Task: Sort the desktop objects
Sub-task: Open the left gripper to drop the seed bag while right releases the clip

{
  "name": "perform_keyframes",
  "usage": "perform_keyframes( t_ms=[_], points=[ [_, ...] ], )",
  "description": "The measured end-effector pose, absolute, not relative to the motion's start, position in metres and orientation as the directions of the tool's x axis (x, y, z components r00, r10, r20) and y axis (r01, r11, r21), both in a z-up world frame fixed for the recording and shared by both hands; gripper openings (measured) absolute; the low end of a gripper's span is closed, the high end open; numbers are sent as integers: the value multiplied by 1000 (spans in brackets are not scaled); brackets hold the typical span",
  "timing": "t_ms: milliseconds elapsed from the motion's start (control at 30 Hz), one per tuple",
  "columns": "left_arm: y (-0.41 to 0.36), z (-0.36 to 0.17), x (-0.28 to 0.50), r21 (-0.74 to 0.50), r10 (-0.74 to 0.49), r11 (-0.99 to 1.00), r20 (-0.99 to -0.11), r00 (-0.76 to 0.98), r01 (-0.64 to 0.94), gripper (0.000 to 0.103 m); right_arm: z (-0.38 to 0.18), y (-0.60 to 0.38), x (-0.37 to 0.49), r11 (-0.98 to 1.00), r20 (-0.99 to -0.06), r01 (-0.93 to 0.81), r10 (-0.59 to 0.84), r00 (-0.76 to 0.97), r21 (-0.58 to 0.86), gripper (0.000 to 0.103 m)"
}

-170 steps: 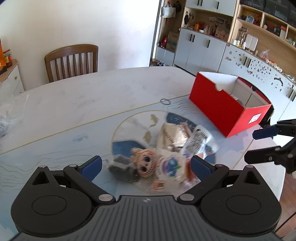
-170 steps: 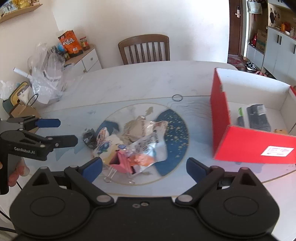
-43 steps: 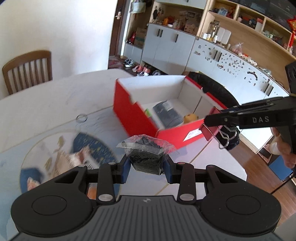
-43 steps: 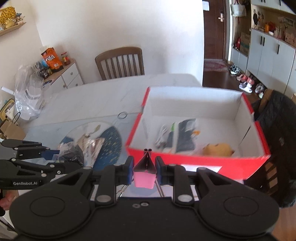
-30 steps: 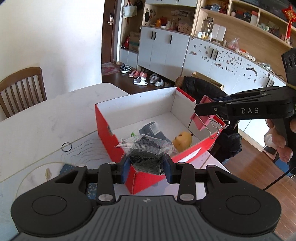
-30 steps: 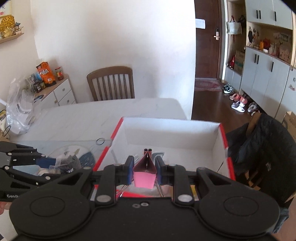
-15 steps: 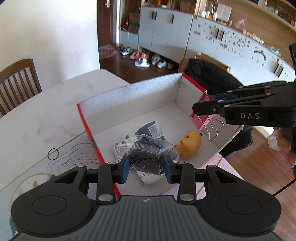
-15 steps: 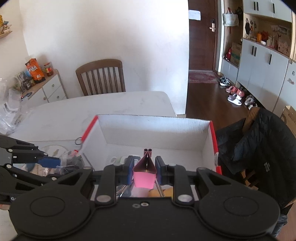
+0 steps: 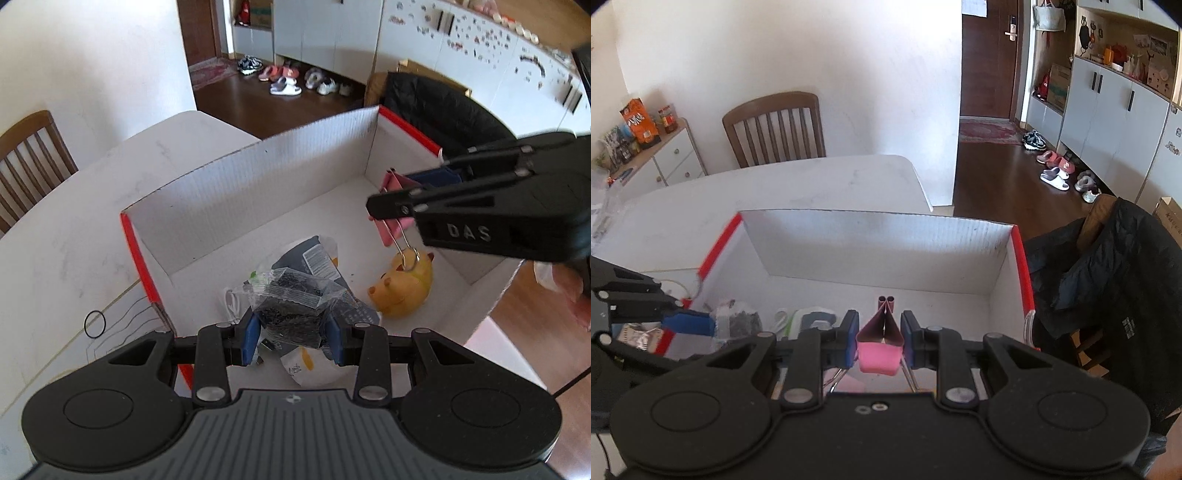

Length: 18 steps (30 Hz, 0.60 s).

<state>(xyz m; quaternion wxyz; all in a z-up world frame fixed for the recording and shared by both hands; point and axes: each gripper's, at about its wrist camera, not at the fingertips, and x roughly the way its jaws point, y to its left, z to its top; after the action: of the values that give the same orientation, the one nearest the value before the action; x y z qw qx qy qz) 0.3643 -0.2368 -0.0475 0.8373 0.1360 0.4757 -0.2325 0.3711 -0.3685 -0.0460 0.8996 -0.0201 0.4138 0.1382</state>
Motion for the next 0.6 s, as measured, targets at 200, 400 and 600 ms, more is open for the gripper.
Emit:
perform_keyframes(
  t_ms=[200,400,600],
  points=[
    [-244,-62,375,28,-220,843,-893,393,536,36,-60,-372,394,966,-790,-238,219,573,96,24],
    [-252,-68,382,30,-204,833,-912,357,553,36,-74,-374,406,969,-837,-218,216,503,119,24],
    [-257,-74,385,36,-187,831,-922,339,555,37,-85,-377,411,972,-865,-194,207,457,129,24]
  ],
)
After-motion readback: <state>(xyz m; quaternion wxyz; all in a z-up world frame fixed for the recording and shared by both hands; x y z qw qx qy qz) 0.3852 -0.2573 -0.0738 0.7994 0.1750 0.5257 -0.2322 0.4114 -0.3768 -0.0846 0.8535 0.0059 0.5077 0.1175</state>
